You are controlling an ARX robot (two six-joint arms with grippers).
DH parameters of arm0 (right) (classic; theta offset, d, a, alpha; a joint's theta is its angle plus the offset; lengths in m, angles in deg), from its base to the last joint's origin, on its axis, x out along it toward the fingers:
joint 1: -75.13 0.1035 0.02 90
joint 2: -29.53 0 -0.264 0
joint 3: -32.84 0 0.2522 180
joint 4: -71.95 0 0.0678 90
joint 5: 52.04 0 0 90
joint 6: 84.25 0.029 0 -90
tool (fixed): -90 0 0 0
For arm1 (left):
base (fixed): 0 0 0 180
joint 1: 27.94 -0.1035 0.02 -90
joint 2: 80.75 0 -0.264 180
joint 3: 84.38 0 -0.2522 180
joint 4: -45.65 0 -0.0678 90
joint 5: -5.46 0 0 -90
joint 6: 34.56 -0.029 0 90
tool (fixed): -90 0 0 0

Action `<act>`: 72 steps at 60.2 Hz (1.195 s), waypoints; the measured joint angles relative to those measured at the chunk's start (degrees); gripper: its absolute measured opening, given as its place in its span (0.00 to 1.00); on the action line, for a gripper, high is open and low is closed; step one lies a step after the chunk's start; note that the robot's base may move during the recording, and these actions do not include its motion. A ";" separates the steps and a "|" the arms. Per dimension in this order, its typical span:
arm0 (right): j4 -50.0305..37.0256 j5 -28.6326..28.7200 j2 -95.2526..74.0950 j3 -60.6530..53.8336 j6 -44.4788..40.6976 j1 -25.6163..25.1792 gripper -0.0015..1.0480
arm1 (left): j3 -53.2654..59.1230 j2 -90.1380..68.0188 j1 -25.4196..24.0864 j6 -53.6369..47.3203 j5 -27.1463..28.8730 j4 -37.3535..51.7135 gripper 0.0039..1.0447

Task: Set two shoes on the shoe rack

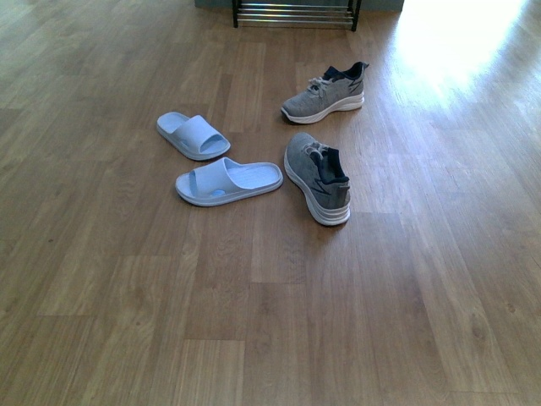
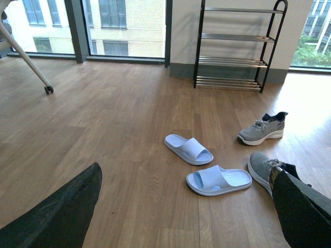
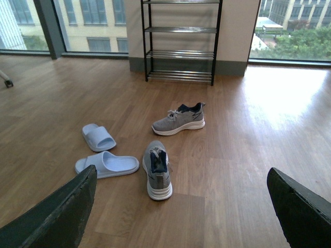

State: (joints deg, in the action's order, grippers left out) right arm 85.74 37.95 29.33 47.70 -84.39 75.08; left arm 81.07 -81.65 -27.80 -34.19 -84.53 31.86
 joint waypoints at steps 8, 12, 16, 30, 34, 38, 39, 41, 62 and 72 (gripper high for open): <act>0.00 -0.02 0.00 0.00 0.00 0.00 0.91 | 0.00 0.00 0.00 0.00 0.00 0.00 0.91; 0.00 0.00 0.00 0.00 0.00 0.00 0.91 | 0.00 0.00 0.00 0.02 0.00 0.00 0.91; 0.00 0.00 0.00 0.00 0.00 0.00 0.91 | 0.00 0.00 0.00 0.02 0.00 0.00 0.91; 0.00 0.00 0.00 0.00 0.00 0.00 0.91 | 0.00 0.00 0.00 0.00 0.00 0.00 0.91; 0.00 0.00 0.00 0.00 0.00 0.00 0.91 | 0.00 0.00 0.00 0.00 0.00 0.00 0.91; 0.00 0.00 0.00 0.00 0.00 0.00 0.91 | 0.00 0.00 0.00 0.00 0.00 0.00 0.91; 0.00 0.00 0.00 0.00 0.00 0.00 0.91 | 0.00 0.00 0.00 0.00 0.00 0.00 0.91; 0.00 0.00 0.00 0.00 0.00 0.00 0.91 | 0.00 0.00 0.00 0.00 0.00 0.00 0.91; 0.00 0.00 0.00 0.00 0.00 0.00 0.91 | 0.00 0.00 0.00 0.00 0.00 0.00 0.91; 0.00 0.00 0.00 0.00 0.00 0.00 0.91 | 0.00 0.00 0.00 0.00 0.00 0.00 0.91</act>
State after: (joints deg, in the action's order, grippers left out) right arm 85.74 37.95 29.33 47.70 -84.39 75.08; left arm 81.07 -81.65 -27.80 -34.19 -84.53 31.86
